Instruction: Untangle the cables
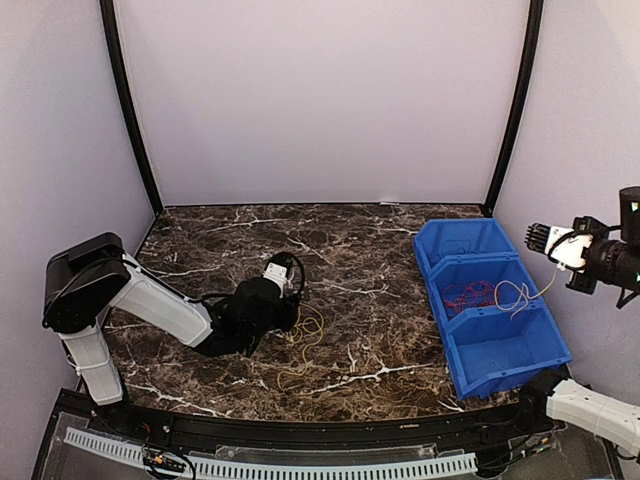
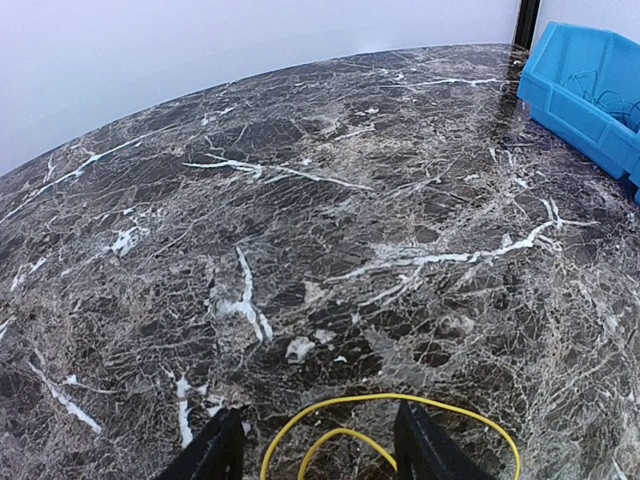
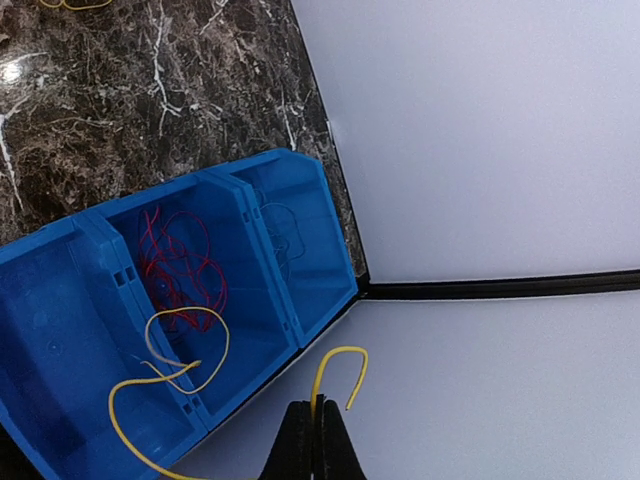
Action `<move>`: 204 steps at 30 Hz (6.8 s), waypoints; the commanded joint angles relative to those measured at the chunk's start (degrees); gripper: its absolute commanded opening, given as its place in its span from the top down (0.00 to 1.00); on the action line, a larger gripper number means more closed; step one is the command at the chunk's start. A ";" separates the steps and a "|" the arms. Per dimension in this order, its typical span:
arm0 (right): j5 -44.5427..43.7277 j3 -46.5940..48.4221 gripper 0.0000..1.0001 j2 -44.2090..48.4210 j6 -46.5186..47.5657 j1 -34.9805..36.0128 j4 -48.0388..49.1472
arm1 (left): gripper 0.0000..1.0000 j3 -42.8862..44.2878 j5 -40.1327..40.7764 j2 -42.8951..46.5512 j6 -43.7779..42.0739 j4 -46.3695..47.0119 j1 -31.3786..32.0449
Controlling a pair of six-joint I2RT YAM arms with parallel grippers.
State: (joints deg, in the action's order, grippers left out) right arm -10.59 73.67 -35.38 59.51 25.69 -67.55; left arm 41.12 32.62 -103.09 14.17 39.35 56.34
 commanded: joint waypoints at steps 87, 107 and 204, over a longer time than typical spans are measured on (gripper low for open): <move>32.77 2.49 0.40 -43.74 -12.54 6.39 12.33 | 0.59 -0.75 -17.70 18.83 13.25 -29.81 -4.85; 35.07 -3.34 0.44 -55.62 -26.52 17.51 40.66 | 0.49 -12.95 -55.77 26.14 25.12 -29.32 -3.34; 51.76 2.14 0.92 -75.30 -41.55 25.46 63.98 | 1.00 49.97 -18.00 48.13 4.25 -73.60 -3.26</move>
State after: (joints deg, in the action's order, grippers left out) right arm 39.44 75.72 -109.34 19.07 51.35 -4.75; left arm 86.43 8.82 -54.08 21.96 -31.55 52.88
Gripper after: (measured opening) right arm 0.090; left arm 0.021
